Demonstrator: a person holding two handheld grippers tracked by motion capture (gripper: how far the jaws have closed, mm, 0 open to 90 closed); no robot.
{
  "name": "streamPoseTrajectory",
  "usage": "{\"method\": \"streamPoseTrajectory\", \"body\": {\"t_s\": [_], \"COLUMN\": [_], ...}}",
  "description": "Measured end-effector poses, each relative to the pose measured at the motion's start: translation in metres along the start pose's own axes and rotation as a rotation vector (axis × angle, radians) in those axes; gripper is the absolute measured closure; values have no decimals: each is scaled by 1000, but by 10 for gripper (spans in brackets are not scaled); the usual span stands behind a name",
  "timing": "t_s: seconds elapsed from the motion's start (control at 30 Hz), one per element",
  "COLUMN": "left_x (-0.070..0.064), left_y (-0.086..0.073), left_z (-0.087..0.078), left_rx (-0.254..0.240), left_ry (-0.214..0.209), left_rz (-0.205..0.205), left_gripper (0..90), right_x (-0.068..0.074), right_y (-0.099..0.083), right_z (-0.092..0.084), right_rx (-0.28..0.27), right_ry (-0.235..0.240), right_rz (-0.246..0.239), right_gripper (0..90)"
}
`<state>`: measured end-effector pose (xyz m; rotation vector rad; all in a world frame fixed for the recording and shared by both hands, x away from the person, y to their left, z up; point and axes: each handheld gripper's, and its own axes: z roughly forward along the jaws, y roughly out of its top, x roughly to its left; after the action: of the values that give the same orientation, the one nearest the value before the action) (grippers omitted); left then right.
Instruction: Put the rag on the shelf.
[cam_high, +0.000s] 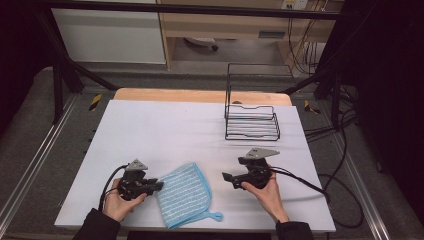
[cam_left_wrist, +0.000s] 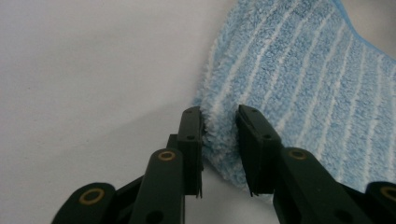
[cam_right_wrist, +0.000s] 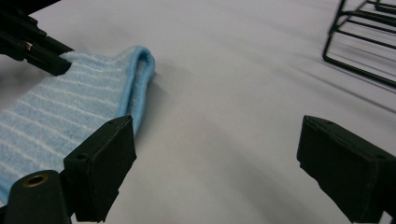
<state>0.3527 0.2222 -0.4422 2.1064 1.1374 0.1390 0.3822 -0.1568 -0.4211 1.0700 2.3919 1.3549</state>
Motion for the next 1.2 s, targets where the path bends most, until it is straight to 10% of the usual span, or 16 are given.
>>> {"method": "streamPoseTrajectory", "body": {"t_s": [0.6, 1.2], "left_x": [-5, -4], "left_y": [-2, -1], "left_z": [2, 1], "left_rx": [-5, -13], "left_ry": [24, 10], "left_rz": [32, 44], "left_gripper": [759, 799], "right_x": [35, 33], "right_y": [28, 21], "right_z": [89, 105], "right_rx": [86, 156], "right_ry": [79, 181], "right_rz": [-39, 17], "right_gripper": [428, 725]}}
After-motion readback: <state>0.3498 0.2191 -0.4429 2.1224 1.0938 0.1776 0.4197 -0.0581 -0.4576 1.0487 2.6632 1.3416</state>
